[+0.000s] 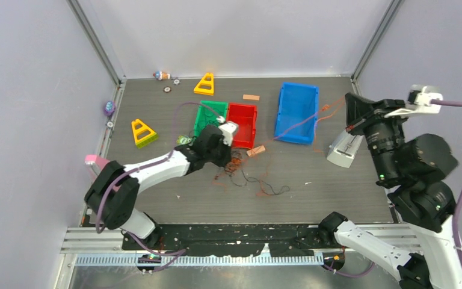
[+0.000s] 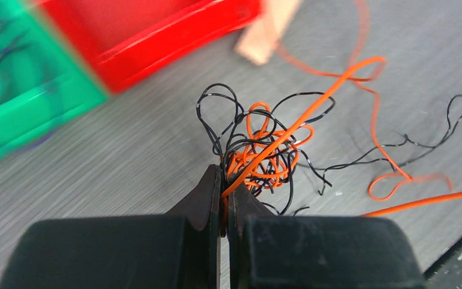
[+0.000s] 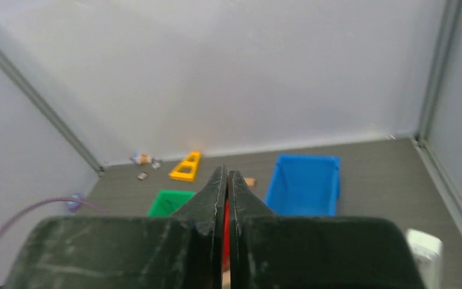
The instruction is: Untangle the cables
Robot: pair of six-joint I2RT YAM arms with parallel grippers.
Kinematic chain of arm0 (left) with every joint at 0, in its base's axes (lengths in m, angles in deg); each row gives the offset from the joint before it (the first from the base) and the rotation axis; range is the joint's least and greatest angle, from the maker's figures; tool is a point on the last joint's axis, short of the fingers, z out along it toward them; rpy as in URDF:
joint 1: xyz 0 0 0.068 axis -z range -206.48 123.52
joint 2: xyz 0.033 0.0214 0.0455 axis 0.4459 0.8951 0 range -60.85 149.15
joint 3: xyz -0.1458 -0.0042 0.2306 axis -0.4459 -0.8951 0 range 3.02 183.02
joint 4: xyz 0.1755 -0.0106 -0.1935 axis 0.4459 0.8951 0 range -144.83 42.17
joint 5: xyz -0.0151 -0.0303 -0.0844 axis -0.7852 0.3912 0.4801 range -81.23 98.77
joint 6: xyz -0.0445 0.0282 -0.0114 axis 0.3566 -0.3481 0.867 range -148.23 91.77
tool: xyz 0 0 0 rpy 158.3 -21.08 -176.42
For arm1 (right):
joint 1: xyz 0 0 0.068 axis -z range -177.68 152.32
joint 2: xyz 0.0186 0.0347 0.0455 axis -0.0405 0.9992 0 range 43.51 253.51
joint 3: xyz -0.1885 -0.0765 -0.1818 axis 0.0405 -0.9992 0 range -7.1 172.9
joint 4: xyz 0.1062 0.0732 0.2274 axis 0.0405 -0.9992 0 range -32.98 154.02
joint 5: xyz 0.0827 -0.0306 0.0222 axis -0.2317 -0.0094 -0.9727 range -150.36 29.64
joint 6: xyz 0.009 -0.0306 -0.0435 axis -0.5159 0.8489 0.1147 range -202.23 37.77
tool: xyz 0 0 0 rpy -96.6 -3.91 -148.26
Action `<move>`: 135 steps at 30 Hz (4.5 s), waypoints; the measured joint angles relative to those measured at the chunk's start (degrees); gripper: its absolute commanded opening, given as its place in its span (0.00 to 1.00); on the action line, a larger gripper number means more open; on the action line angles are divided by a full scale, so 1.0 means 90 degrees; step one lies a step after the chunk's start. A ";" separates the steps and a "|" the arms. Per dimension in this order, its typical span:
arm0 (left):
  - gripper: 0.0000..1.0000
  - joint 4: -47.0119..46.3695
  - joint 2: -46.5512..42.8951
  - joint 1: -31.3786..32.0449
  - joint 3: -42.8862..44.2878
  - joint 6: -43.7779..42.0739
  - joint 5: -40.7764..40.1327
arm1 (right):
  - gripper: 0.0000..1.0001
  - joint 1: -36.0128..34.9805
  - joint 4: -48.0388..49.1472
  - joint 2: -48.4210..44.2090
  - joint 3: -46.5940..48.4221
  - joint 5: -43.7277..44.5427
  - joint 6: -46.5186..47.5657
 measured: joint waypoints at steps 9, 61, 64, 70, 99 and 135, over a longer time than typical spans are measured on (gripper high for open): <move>0.00 -0.0163 -0.1513 -0.0852 -0.1166 0.0238 -0.0597 | 0.05 0.0029 -0.0646 -0.0114 -0.2492 0.1503 -0.0284; 0.00 -0.0889 -0.2300 -0.0806 -0.1787 0.0080 -0.0117 | 0.62 -0.0894 0.4255 0.4877 -0.3208 -0.3679 0.2001; 0.00 -0.0884 -0.2300 -0.0806 -0.1787 0.0075 -0.0117 | 0.61 -0.0923 0.4260 0.4945 -0.3208 -0.3628 0.2101; 0.00 -0.0877 -0.2300 -0.0806 -0.1787 0.0063 -0.0117 | 0.61 -0.0925 0.4524 0.4923 -0.3308 -0.3458 0.2169; 0.43 -0.0906 -0.2348 -0.0729 -0.1795 0.0075 -0.0350 | 0.05 -0.1090 0.5326 0.5025 -0.3538 -0.3577 0.1984; 0.00 -0.1902 -0.2475 -0.0716 -0.2249 0.0058 -0.0124 | 0.05 -0.1098 0.3908 0.2482 -0.3500 -0.3092 0.0216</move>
